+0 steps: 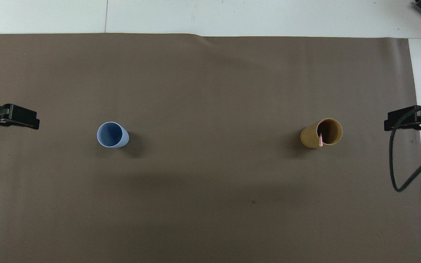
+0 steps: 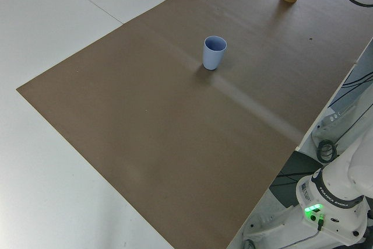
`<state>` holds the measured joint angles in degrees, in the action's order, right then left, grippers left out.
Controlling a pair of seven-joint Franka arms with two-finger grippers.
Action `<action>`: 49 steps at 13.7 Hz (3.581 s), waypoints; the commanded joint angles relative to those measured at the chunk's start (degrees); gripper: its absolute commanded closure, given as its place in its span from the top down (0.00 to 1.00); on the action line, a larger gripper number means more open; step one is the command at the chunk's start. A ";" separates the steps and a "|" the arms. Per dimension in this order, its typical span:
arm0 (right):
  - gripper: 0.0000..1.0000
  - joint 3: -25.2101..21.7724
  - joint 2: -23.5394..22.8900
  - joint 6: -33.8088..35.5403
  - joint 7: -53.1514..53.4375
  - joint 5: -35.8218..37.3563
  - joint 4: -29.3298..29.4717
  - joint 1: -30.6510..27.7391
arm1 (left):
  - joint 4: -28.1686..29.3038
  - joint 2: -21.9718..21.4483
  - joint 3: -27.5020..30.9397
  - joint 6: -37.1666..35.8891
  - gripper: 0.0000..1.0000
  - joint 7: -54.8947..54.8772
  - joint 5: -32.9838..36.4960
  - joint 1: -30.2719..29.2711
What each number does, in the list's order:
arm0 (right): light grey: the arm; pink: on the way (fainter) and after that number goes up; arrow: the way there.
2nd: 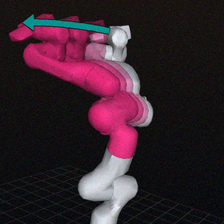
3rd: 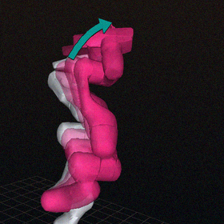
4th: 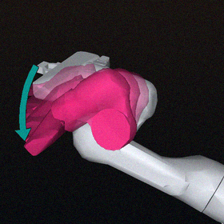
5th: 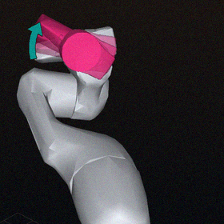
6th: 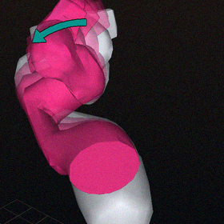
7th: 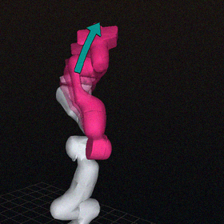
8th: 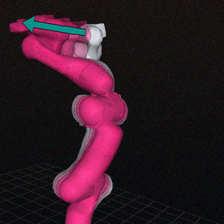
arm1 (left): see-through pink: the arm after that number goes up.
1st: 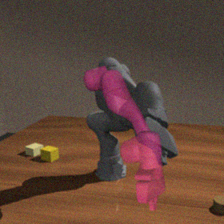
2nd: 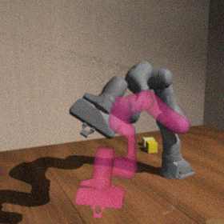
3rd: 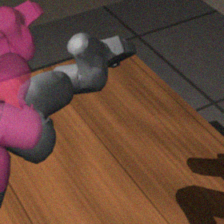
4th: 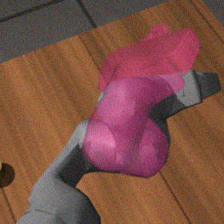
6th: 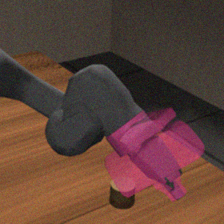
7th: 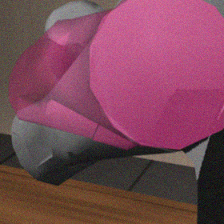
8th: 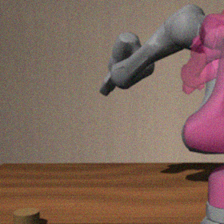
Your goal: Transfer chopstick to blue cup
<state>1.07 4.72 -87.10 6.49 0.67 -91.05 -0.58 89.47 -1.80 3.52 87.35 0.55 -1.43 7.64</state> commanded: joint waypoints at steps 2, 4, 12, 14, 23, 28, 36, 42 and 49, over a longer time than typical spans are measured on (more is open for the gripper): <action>1.00 0.51 1.61 -1.85 -0.33 0.21 -2.29 -0.83 | -0.26 -0.31 -0.44 -0.16 1.00 -0.20 0.03 -0.43; 1.00 0.51 1.61 -2.02 -0.25 0.21 -2.29 -0.83 | 2.01 -1.53 -0.53 0.53 1.00 -0.55 -0.24 -0.52; 1.00 0.51 1.52 -5.18 -0.25 0.21 -4.05 -0.74 | 20.02 -2.77 -1.06 18.88 1.00 3.75 -0.33 0.80; 1.00 0.51 1.35 -5.98 -0.16 0.21 -4.93 -0.48 | 23.18 -2.25 -1.06 21.01 1.00 4.02 -0.33 2.02; 1.00 1.21 1.17 -14.67 0.90 0.38 -13.89 0.40 | 33.92 3.46 -1.06 35.42 1.00 9.91 -0.33 6.95; 1.00 1.48 0.99 -19.95 1.07 0.65 -18.46 3.21 | 33.92 6.53 -1.06 40.25 1.00 9.38 -0.33 6.78; 1.00 1.39 0.29 -28.82 0.46 7.59 -26.63 9.18 | 33.22 7.16 -0.97 40.79 0.00 8.51 -0.33 6.16; 1.00 1.39 0.55 -30.06 0.28 11.19 -29.36 11.82 | 29.72 7.95 -0.79 40.45 0.00 4.64 0.11 5.90; 0.98 1.39 1.34 -29.10 -1.30 14.98 -30.07 12.97 | 7.94 13.83 -1.05 23.75 0.00 13.57 0.90 13.61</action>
<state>2.51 4.53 -115.82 6.29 14.58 -119.45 12.43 106.66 6.83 2.04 116.24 9.08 -1.51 16.64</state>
